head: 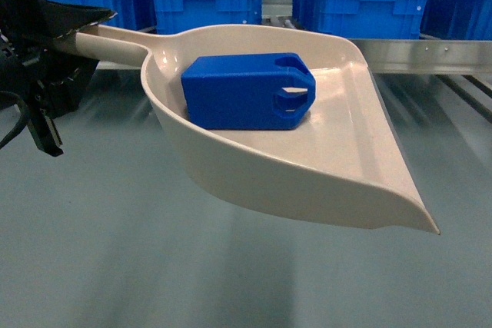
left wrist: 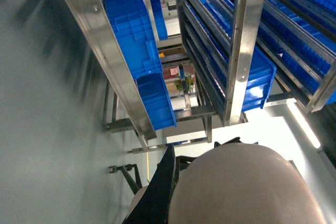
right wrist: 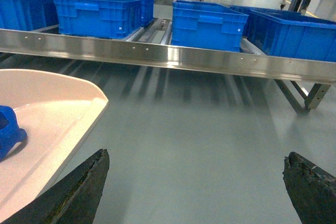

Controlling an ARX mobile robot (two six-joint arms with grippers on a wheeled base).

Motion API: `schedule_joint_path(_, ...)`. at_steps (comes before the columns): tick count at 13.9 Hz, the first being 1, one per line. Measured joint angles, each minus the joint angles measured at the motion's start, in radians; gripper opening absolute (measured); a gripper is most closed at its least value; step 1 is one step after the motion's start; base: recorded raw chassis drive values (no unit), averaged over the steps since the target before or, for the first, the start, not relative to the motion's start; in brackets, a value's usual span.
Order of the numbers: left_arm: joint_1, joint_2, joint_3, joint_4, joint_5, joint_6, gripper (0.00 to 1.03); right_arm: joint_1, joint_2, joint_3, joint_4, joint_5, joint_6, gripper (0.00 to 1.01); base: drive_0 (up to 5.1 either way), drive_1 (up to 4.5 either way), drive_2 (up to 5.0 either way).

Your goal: Place part in tray to right shelf

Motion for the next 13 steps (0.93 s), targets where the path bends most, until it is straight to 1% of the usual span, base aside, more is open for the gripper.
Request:
schedule_joint_path(1, 0.000, 0.000, 0.000, -0.002, 0.000, 0.001, 0.14, 0.000, 0.000, 0.000, -0.001, 0.000, 0.000, 0.98, 2.7, 2.20, -5.0)
schedule_joint_path(3, 0.000, 0.000, 0.000, -0.001, -0.001, 0.001, 0.14, 0.000, 0.000, 0.000, -0.002, 0.000, 0.000, 0.98, 0.0, 3.95, -4.0)
schedule_joint_path(13, -0.002, 0.000, 0.000, -0.002, 0.000, 0.000, 0.14, 0.000, 0.000, 0.000, -0.002, 0.000, 0.000, 0.98, 0.1, 4.28, -4.1)
